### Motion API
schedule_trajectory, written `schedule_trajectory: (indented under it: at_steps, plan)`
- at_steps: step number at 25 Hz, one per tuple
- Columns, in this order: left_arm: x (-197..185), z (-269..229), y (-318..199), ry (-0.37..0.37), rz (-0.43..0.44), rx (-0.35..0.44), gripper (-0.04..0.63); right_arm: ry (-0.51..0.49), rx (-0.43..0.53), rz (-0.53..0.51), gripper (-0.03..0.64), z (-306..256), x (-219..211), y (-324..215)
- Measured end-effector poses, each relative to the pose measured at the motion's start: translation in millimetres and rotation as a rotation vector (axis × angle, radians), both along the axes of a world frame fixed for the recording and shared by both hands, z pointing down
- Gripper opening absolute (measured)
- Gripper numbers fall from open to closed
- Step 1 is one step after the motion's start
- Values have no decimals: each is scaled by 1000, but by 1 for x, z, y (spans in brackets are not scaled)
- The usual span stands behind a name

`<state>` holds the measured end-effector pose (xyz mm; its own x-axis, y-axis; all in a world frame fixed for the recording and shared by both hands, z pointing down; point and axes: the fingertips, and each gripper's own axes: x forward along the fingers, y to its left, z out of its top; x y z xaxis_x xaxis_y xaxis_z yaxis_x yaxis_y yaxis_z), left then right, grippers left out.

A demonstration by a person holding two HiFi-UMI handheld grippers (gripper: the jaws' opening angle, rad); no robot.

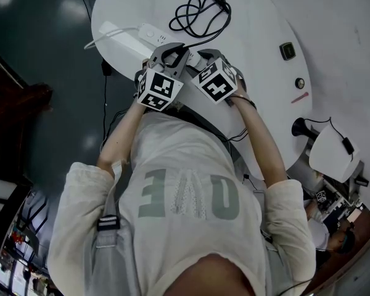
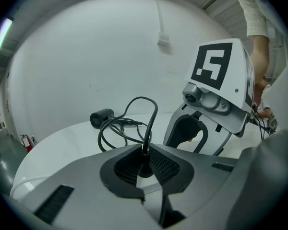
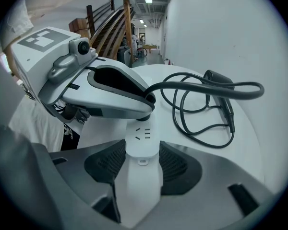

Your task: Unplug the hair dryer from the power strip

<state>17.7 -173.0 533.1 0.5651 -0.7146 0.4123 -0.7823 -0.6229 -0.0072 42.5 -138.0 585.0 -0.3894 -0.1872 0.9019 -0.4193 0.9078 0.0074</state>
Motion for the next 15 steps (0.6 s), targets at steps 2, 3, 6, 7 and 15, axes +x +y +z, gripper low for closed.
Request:
schedule_trajectory:
  at_steps: [2, 3, 6, 7, 15]
  plan:
    - [1, -2, 1, -9, 13, 4, 55, 13, -7, -10, 232, 0, 0, 0]
    - [1, -3, 1, -10, 18, 6, 55, 17, -9, -15, 232, 0, 0, 0]
    - [1, -7, 3, 18, 22, -6, 54, 35, -20, -33, 230, 0, 1, 2]
    - [1, -9, 3, 31, 24, -11, 54, 41, -24, -40, 230, 0, 1, 2]
    - [15, -18, 7, -130, 182, 143, 49, 3, -70, -24, 232, -1, 1, 1]
